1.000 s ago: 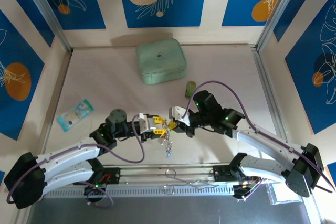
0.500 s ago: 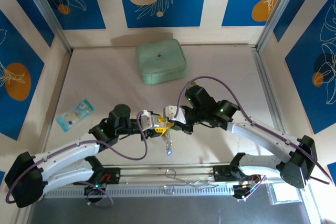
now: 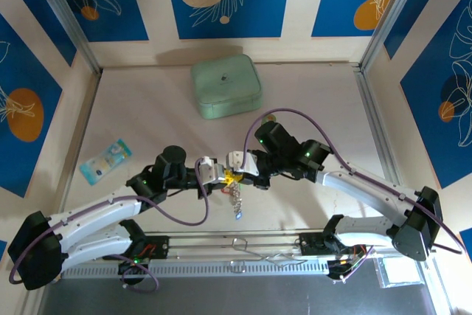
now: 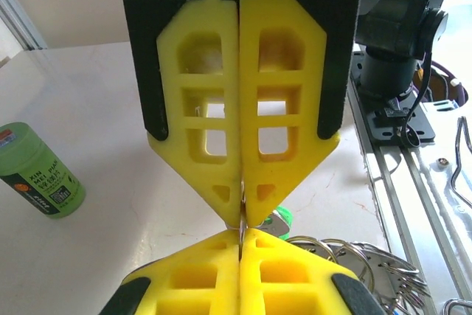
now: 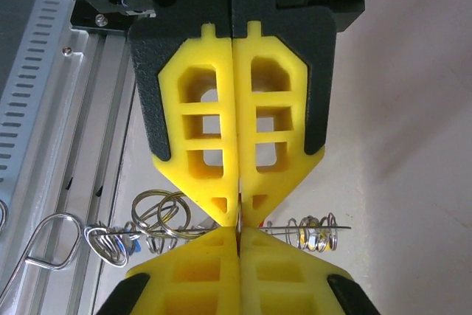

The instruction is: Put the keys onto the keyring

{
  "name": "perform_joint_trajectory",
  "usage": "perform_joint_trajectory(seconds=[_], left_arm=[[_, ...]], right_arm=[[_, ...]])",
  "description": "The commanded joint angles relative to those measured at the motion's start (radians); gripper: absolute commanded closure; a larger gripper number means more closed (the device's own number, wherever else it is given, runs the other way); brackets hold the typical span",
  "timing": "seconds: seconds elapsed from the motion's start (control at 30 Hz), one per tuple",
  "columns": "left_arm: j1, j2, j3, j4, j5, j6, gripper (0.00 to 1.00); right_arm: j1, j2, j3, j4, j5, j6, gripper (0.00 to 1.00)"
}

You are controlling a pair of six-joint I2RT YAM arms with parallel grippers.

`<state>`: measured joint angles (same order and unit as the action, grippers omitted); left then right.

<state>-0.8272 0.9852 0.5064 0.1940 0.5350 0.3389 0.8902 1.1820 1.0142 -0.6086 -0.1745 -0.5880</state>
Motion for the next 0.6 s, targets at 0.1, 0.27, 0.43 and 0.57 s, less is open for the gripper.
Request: perform_joint_trajectory(seconds=[0.1,0.27,0.43,0.57], left_arm=[[-0.007,-0.016,-0.05,0.202,0.024,-0.072,1.0],[-0.009,-0.013,-0.118,0.381,0.034,-0.143,1.0],[-0.009,-0.008,-0.128,0.414,0.051,-0.15,1.0],[-0.01,-0.006,-0.131,0.426,0.056,-0.153,1.0]], right_arm=[[-0.072,-0.125,-0.135,0.181,-0.136,0.087,0.65],[-0.111,-0.148,-0.191,0.213,-0.184,0.126,0.62],[-0.115,-0.133,-0.204,0.242,-0.179,0.14,0.63],[-0.116,-0.121,-0.205,0.263,-0.201,0.152,0.69]])
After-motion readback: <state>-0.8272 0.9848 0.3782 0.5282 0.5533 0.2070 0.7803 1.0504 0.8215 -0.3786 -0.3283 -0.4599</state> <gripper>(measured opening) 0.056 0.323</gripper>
